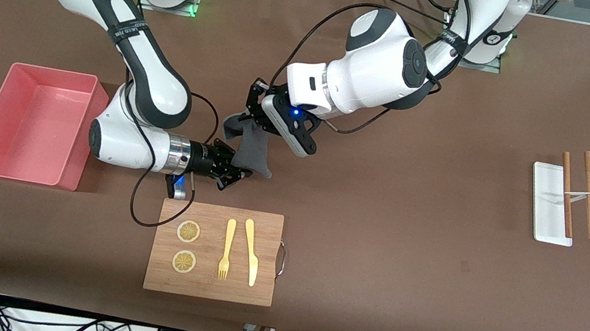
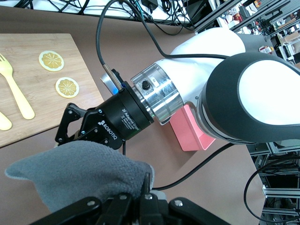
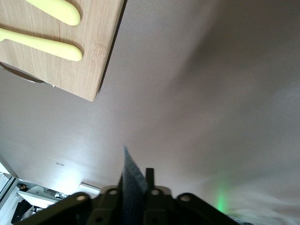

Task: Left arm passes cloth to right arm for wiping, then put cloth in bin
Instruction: 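Open the left gripper to release the cloth while the right gripper holds it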

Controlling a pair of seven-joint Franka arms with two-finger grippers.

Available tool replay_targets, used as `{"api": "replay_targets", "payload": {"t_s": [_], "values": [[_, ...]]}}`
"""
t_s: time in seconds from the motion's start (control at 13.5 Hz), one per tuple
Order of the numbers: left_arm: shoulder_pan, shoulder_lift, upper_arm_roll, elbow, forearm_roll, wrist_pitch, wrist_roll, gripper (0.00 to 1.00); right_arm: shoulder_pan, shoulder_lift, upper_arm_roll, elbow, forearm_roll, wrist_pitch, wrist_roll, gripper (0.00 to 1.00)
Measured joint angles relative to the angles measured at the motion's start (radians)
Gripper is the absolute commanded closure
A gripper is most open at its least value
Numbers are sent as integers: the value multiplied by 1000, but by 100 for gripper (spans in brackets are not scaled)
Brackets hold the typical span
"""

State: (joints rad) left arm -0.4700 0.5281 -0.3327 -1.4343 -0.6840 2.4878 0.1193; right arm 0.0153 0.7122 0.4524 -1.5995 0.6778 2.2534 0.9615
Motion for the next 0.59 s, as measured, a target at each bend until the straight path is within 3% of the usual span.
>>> {"api": "replay_targets", "payload": {"t_s": [0.3, 0.37, 0.45, 0.59], "values": [[1, 0, 0, 0, 0, 1, 0, 100, 0, 0, 6, 3, 1, 0, 0, 100], [1, 0, 0, 0, 0, 2, 0, 90, 0, 0, 10, 5, 1, 0, 0, 100], [1, 0, 0, 0, 0, 2, -3, 1, 0, 0, 12, 8, 1, 0, 0, 100], [1, 0, 1, 0, 0, 2, -20, 0, 0, -1, 13, 16, 1, -2, 0, 100]]}}
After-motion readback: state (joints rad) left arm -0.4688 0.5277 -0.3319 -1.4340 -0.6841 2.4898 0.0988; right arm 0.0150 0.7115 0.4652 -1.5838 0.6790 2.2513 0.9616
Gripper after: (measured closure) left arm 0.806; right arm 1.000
